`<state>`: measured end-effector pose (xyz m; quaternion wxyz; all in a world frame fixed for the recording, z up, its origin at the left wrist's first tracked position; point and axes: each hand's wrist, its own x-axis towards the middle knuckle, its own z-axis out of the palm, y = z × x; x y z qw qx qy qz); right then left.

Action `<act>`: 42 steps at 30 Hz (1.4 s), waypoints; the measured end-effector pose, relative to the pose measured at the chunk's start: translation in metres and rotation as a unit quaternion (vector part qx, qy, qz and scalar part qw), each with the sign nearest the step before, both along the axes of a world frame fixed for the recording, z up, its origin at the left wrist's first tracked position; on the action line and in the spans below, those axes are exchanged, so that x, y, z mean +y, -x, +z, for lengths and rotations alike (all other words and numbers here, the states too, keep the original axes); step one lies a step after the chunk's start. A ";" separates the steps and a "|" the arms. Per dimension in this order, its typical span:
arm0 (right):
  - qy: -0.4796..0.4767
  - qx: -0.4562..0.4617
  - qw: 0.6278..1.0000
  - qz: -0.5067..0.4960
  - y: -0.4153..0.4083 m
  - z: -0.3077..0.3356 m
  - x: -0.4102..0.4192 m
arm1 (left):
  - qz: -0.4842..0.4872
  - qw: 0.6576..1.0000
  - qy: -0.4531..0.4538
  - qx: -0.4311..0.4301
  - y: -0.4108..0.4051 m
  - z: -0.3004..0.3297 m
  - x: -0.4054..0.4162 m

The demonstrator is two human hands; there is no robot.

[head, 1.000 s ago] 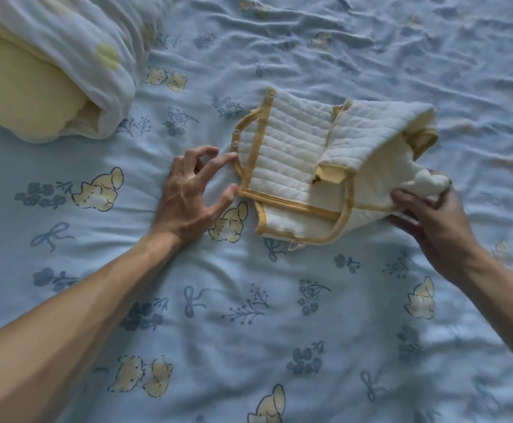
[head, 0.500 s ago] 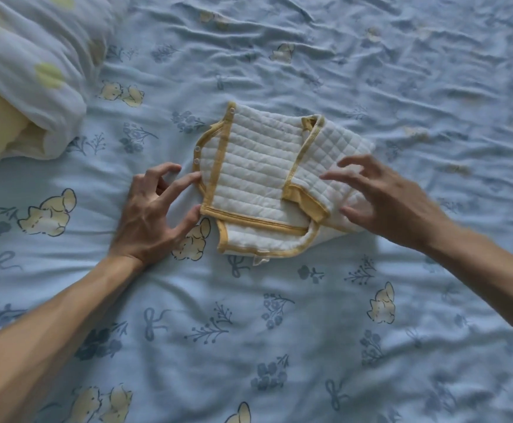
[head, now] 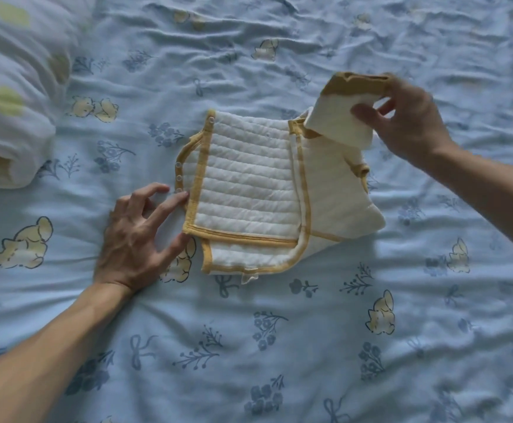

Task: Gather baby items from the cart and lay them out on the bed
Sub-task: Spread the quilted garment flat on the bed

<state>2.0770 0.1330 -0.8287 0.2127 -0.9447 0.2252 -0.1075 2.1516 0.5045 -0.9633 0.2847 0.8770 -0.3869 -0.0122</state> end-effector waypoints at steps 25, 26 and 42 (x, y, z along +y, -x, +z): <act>0.060 0.276 0.942 0.179 0.046 -0.056 0.009 | 0.006 0.999 -0.047 -0.026 -0.002 -0.004 -0.008; 0.051 0.273 0.945 0.175 0.045 -0.059 0.009 | 0.007 0.999 -0.044 -0.030 -0.002 -0.005 -0.008; -0.103 0.199 0.967 0.119 0.056 -0.055 0.021 | 0.013 0.998 -0.026 -0.054 -0.002 -0.009 -0.007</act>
